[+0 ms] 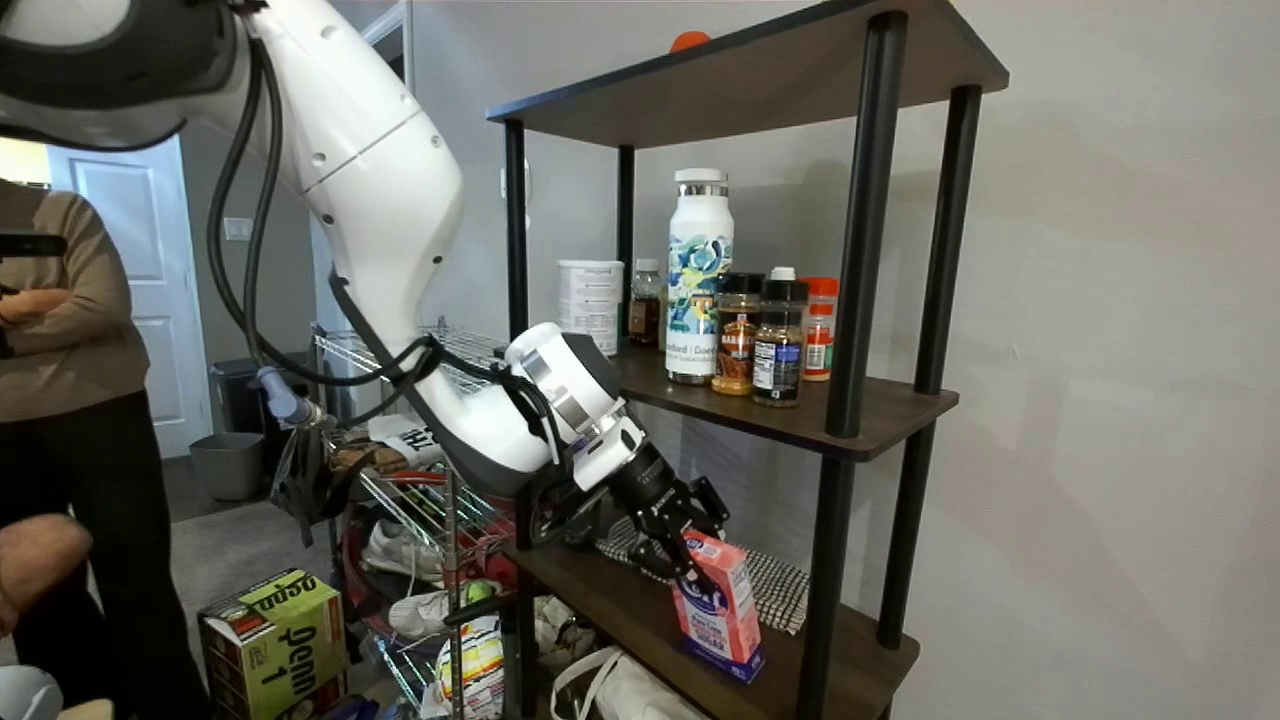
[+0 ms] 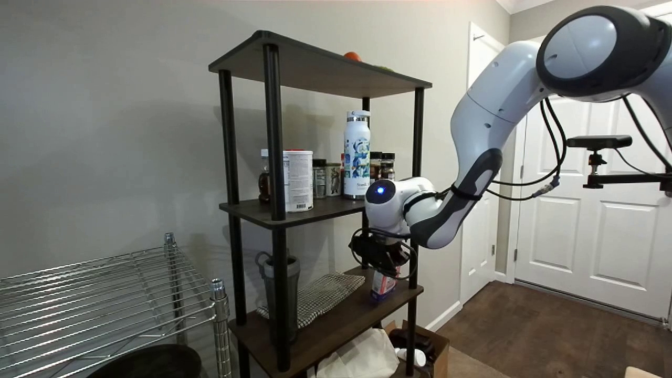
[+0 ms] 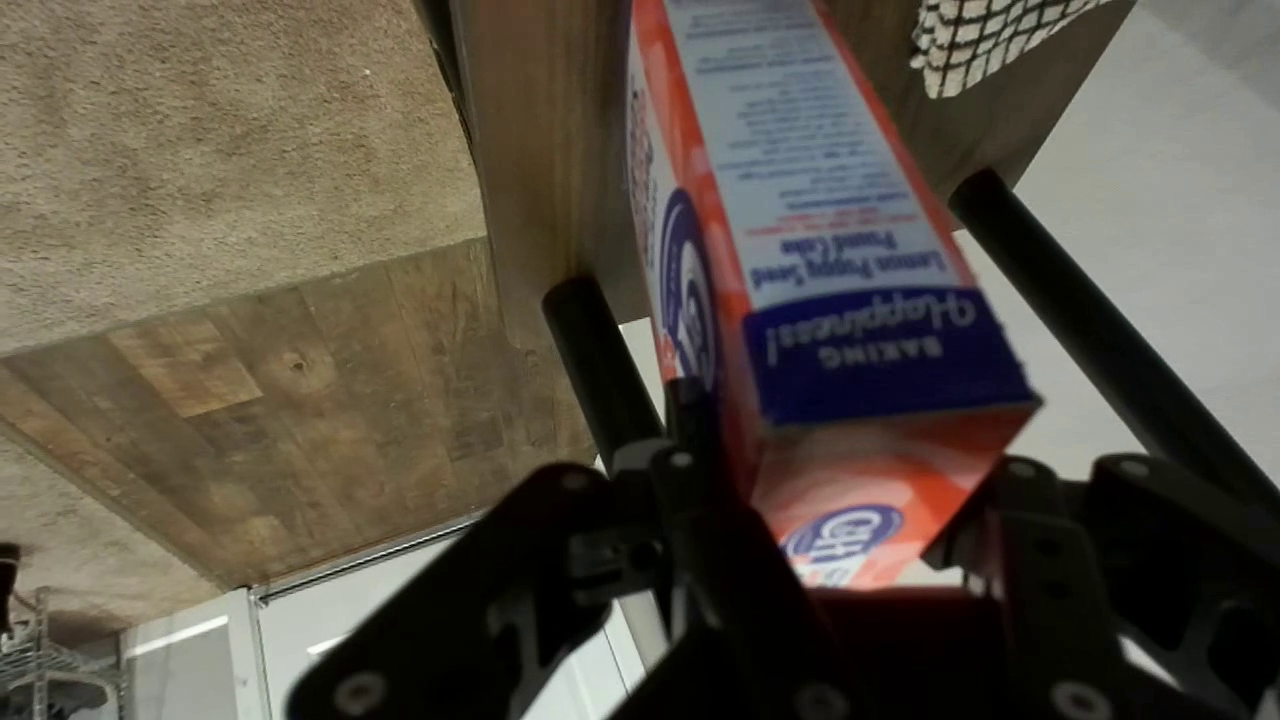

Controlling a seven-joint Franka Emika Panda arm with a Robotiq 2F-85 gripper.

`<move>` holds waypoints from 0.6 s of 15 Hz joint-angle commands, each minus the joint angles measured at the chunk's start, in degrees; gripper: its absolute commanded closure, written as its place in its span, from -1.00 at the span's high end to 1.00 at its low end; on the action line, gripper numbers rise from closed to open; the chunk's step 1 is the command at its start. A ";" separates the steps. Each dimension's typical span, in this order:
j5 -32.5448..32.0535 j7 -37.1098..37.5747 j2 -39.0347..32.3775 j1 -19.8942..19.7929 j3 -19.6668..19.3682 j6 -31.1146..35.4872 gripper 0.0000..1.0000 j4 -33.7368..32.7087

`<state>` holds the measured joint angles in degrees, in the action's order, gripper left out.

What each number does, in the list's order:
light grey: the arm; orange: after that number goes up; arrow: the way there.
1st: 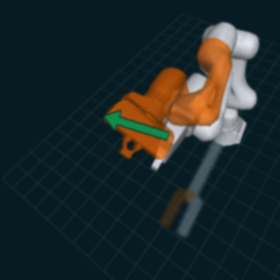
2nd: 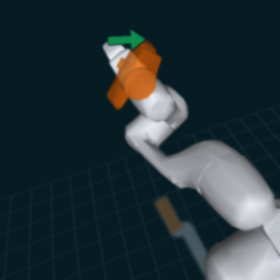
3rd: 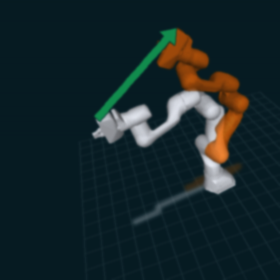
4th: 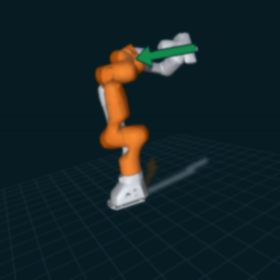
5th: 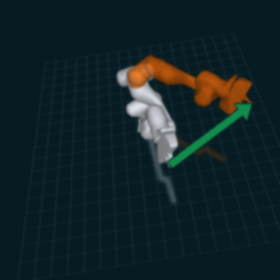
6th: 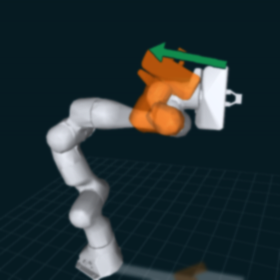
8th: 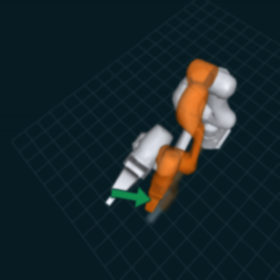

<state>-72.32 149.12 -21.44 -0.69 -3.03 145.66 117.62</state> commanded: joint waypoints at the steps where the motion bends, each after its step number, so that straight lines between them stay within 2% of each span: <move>1: 0.13 -0.15 0.86 -0.38 -0.18 2.02 -0.78 1.30; 7: 0.02 -0.17 1.89 -0.14 -0.14 2.12 -0.78 2.62; 8: 0.19 -0.14 2.31 -0.09 -0.13 1.81 0.20 2.70; 9: 0.02 -0.13 2.93 0.01 -0.15 1.67 0.24 2.96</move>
<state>-72.32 149.12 -21.80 -0.64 -3.02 146.23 118.41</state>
